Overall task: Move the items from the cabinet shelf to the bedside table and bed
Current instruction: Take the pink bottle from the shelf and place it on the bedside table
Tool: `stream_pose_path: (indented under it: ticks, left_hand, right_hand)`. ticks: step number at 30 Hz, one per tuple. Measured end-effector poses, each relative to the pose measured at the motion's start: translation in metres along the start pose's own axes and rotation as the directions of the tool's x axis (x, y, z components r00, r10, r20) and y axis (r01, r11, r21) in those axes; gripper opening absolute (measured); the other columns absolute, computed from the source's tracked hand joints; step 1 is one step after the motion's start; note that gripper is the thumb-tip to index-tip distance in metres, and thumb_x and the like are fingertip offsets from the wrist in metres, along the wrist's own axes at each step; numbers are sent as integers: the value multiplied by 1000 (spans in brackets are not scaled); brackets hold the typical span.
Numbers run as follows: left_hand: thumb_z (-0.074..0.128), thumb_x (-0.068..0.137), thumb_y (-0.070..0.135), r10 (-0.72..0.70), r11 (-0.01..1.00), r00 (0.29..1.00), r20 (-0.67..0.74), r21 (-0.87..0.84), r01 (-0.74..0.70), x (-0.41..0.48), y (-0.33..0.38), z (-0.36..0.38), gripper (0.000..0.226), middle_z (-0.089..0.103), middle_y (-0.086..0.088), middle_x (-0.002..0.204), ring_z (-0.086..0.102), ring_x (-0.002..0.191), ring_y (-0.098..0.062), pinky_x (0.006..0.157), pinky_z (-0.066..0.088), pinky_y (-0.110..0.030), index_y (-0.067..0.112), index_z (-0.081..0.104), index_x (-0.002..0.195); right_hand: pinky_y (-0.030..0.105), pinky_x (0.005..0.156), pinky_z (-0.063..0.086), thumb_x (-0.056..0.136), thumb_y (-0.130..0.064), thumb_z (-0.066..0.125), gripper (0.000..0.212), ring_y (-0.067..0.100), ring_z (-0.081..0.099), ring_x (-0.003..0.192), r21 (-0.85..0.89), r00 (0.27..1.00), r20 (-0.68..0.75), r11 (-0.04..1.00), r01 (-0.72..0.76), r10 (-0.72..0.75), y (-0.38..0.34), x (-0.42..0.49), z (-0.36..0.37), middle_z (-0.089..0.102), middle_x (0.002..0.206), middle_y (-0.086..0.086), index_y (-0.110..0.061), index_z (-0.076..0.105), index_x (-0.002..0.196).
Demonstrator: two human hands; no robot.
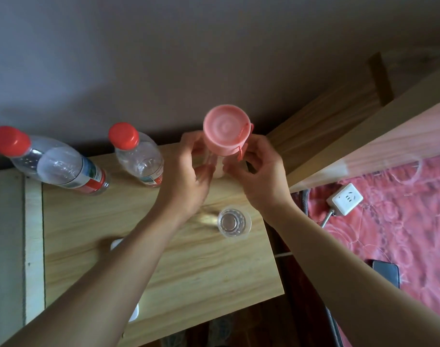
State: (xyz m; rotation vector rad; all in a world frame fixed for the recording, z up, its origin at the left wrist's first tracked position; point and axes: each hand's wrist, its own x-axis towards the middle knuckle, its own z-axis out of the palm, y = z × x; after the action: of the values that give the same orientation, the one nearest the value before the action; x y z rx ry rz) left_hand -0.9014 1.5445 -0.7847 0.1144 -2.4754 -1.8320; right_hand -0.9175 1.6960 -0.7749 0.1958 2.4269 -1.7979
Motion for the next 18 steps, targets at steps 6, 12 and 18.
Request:
stream_pose_path:
  ticks: [6, 12, 18]
  left_hand:
    - [61, 84, -6, -4, 999, 1000, -21, 39, 4, 5, -9, 5, 44, 66, 7, 105, 67, 106, -9, 92, 55, -33, 25, 49, 112]
    - [63, 86, -1, -58, 996, 998, 3, 62, 58, -1, -24, 9, 38, 69, -1, 106, 69, 102, -14, 90, 56, -40, 26, 50, 111]
    - [63, 88, 0, -117, 992, 993, 19, 39, 116, -8, -32, 13, 44, 68, -3, 113, 68, 107, -13, 91, 57, -35, 20, 52, 125]
  right_hand:
    - [23, 89, 54, 76, 4, 80, 43, 11, 68, 97, 21, 999, 21, 999, -41, 41, 6, 8, 3, 69, 98, 3, -5, 60, 112]
    - [27, 89, 58, 76, 5, 79, 42, 16, 71, 98, 19, 995, 31, 995, -97, 96, 15, 3, 5, 72, 101, 8, -5, 61, 112]
    - [32, 93, 57, 75, 1, 81, 43, 12, 70, 100, 8, 992, 40, 992, -124, 123, 22, -2, 6, 73, 102, 0, -9, 62, 113]
